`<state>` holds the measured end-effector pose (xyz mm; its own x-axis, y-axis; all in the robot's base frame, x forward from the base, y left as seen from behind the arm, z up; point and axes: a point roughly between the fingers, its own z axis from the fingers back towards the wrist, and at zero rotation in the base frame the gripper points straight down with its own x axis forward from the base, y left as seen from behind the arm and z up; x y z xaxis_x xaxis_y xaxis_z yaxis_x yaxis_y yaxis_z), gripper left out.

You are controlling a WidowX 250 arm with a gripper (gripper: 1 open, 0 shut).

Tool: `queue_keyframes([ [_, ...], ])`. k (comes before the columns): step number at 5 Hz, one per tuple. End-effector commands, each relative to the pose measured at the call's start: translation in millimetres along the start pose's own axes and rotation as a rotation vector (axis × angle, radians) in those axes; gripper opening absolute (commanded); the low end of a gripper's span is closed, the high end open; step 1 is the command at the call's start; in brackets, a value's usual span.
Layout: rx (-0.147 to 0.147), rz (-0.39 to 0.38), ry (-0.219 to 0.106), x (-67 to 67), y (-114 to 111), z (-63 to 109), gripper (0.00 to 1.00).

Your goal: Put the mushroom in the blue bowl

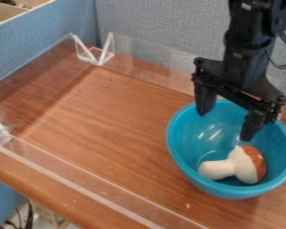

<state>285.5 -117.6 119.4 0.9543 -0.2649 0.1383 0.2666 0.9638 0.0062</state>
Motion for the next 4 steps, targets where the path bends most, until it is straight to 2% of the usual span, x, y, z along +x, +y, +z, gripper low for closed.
queue_keyframes([
  [1, -0.002, -0.008, -0.038, 2.7, -3.8, 7.8, 1.00],
  [4, 0.002, -0.001, -0.019, 1.8, -7.6, -10.1, 1.00],
])
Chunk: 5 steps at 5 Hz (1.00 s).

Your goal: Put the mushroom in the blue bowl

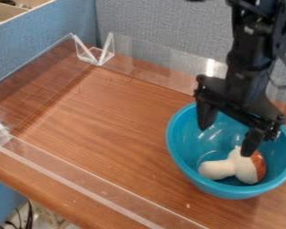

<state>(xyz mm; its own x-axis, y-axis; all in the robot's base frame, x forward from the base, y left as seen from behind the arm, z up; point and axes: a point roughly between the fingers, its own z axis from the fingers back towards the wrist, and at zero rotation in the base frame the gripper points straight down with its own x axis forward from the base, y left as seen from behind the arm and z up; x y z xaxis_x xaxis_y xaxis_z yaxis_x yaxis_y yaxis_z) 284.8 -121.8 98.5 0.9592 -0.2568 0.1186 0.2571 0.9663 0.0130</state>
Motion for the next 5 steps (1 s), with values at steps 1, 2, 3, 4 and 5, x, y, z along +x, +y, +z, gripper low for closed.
queue_keyframes([
  [1, -0.003, -0.008, -0.030, 5.1, -4.9, 2.0, 1.00],
  [2, -0.003, -0.005, -0.024, 6.8, -6.6, -6.0, 1.00],
  [3, -0.003, -0.002, -0.014, 8.5, -8.8, -15.7, 1.00],
  [4, -0.001, 0.003, 0.001, 9.9, -10.9, -26.4, 1.00],
  [5, 0.001, 0.008, 0.008, 11.9, -11.5, -33.6, 1.00],
])
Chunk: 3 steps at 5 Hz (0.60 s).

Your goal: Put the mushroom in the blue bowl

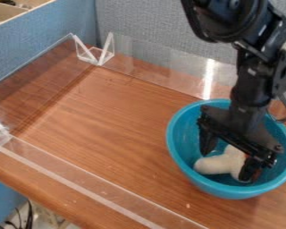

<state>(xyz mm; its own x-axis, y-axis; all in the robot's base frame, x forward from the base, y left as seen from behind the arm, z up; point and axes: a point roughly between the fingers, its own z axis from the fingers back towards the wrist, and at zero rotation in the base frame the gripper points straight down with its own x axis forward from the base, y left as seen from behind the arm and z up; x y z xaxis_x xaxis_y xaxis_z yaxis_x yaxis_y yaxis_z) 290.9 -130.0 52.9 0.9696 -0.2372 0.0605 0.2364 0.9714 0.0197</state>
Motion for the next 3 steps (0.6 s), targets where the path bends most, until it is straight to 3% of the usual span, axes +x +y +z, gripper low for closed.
queue_keyframes([
  [1, -0.001, -0.006, -0.044, 9.5, -2.4, 8.4, 1.00],
  [2, 0.004, -0.006, -0.040, 10.5, -0.4, 5.6, 0.00],
  [3, 0.007, 0.009, -0.062, 12.0, 4.7, 18.3, 0.00],
])
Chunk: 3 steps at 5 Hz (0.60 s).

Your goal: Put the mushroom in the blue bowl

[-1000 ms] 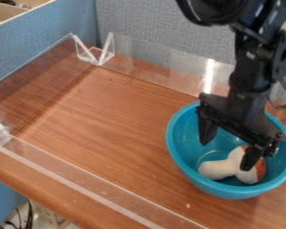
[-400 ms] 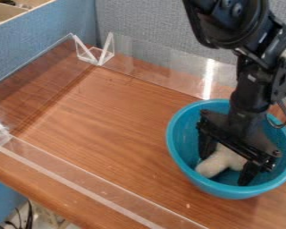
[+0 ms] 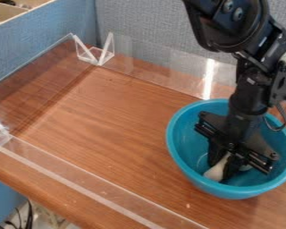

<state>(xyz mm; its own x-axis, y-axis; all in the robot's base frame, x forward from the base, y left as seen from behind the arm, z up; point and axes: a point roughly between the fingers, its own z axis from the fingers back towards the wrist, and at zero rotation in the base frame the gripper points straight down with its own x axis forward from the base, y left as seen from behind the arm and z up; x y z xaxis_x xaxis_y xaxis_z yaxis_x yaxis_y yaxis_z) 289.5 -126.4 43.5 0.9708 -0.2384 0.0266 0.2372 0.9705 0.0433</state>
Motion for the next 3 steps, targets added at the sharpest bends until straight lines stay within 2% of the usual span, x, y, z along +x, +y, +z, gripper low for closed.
queue_keyframes([
  [1, -0.014, 0.027, -0.118, 14.4, 7.5, 40.4, 0.00],
  [3, -0.006, 0.051, -0.171, 17.9, 20.0, 67.3, 0.00],
])
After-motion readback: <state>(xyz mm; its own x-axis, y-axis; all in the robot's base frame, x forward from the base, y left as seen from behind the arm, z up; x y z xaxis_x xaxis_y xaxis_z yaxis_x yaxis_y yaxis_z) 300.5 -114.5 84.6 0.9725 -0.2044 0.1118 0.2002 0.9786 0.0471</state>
